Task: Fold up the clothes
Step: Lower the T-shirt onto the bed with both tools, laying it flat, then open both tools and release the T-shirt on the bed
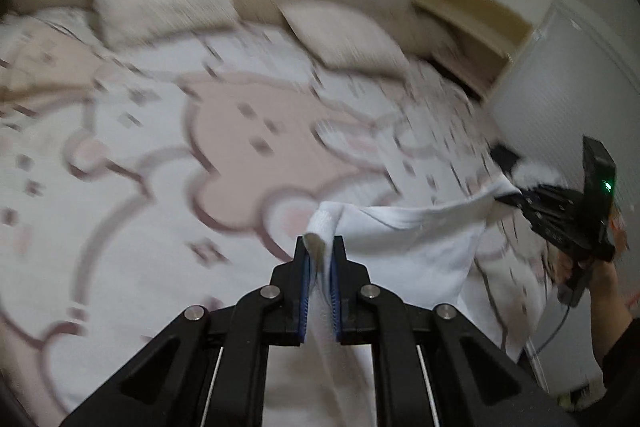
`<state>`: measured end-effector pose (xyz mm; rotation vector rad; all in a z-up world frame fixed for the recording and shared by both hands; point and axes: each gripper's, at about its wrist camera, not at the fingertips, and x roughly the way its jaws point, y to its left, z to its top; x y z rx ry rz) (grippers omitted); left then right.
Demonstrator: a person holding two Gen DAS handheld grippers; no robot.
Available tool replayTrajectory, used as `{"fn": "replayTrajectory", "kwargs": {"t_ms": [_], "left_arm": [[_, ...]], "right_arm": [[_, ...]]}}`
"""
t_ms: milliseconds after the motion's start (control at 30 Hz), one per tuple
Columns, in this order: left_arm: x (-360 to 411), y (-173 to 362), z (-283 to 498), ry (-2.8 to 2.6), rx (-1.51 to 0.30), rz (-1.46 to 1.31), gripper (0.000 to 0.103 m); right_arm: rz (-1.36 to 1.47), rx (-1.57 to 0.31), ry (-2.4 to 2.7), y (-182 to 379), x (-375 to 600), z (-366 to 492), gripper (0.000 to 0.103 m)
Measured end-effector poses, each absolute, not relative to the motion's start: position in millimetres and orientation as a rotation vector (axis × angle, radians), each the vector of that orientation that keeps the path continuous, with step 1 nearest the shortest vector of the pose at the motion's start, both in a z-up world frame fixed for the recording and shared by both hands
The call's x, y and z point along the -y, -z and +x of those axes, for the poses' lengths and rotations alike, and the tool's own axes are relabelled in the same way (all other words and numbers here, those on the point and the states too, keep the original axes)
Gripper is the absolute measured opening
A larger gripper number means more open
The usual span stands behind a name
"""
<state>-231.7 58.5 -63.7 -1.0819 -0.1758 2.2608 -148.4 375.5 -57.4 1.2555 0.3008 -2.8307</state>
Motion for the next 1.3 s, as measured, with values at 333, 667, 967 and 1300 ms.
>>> {"fn": "replayTrajectory", "kwargs": {"t_ms": [333,667,967,1300], "left_arm": [[-9.4,-11.8,-311.1,-2.609,0.107,-0.893,0.009],[-27.7,54.9,-431.3,-2.653,0.075,-1.084,0.009],[-18.9,115.8,-432.0,-2.550,0.170,-1.279,0.061],[60.1,123.5,-305.9,-2.445,0.301,-1.451,0.062]], "right_arm": [[1.028,-0.432,2.818,-14.0,-298.6,-264.1,0.006],[1.319,-0.493,2.819,53.6,-297.0,-410.7,0.006],[1.655,-0.301,2.718,151.4,-313.6,-449.9,0.074],[1.532,0.091,2.710,114.9,-348.7,-362.8,0.099]]}}
